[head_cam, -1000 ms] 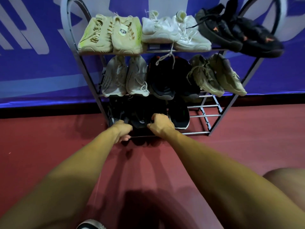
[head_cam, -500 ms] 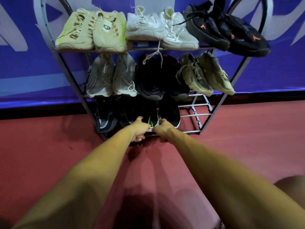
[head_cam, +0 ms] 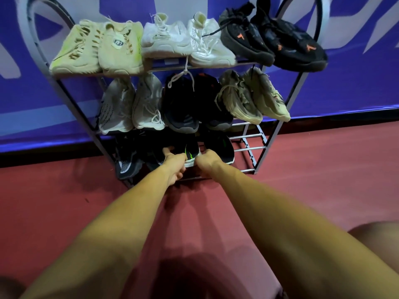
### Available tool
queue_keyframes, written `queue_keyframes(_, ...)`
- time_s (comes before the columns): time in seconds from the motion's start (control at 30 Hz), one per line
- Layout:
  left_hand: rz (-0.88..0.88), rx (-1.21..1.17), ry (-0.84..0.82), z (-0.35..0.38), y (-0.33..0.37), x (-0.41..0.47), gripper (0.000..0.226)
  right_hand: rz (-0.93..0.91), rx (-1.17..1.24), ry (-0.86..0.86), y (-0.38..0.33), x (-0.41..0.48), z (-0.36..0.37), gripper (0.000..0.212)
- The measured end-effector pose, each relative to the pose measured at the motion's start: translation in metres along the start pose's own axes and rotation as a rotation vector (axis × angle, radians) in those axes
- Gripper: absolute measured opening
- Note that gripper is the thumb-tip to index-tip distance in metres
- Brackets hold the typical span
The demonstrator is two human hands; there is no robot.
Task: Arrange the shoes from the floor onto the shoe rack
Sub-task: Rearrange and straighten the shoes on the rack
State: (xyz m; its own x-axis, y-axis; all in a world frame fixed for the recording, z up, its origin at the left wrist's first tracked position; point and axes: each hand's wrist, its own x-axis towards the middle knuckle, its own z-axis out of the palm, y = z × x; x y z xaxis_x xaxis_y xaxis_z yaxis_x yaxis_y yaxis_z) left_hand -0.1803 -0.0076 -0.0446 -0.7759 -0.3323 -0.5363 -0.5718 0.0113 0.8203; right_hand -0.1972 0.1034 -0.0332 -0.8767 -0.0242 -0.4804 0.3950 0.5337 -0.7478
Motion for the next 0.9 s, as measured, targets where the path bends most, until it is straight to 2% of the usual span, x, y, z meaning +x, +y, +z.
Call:
queue_keyframes(0.13, -0.033, -0.117, 0.005, -0.012, 0.003, -0.015, 0.009, -0.013, 0.097, -0.039, -0.002, -0.015, -0.002, 0.033)
queue_keyframes(0.3, -0.038, -0.167, -0.081, -0.034, 0.0, -0.045, 0.015, -0.04, 0.223, -0.101, -0.001, -0.04, -0.012, 0.021)
queue_keyframes(0.33, -0.054, -0.179, -0.111, -0.038, -0.001, -0.052, 0.013, -0.044, 0.27, -0.121, -0.002, -0.046, -0.013, 0.026)
queue_keyframes(0.4, -0.097, -0.175, -0.2, -0.044, -0.001, -0.064, 0.008, -0.064, 0.316, -0.12, 0.0, -0.046, -0.016, 0.049)
queue_keyframes(0.43, -0.109, -0.159, -0.244, -0.047, -0.001, -0.071, 0.004, -0.078, 0.31, -0.114, 0.002, -0.047, -0.018, 0.051)
queue_keyframes(0.47, -0.11, -0.134, -0.275, -0.049, -0.001, -0.077, 0.003, -0.095, 0.319, -0.106, 0.004, -0.052, -0.02, 0.041)
queue_keyframes(0.53, -0.089, -0.047, -0.277, -0.05, 0.0, -0.088, 0.015, -0.092, 0.417, -0.099, 0.008, -0.067, -0.028, 0.017)
queue_keyframes(0.6, -0.053, 0.035, -0.2, -0.047, 0.002, -0.095, 0.027, -0.058, 0.515, -0.094, 0.012, -0.077, -0.034, 0.009)
queue_keyframes(0.73, 0.089, 0.236, 0.022, -0.038, -0.001, -0.096, 0.027, -0.038, 0.514, -0.122, 0.021, -0.092, -0.044, 0.009)
queue_keyframes(0.87, 0.293, 0.459, 0.06, -0.043, -0.007, -0.091, 0.078, -0.007, 0.6, -0.102, 0.029, -0.096, -0.062, 0.006)
queue_keyframes(0.9, 0.335, 0.509, 0.041, -0.043, -0.008, -0.092, 0.079, -0.002, 0.608, -0.105, 0.031, -0.097, -0.065, 0.013)
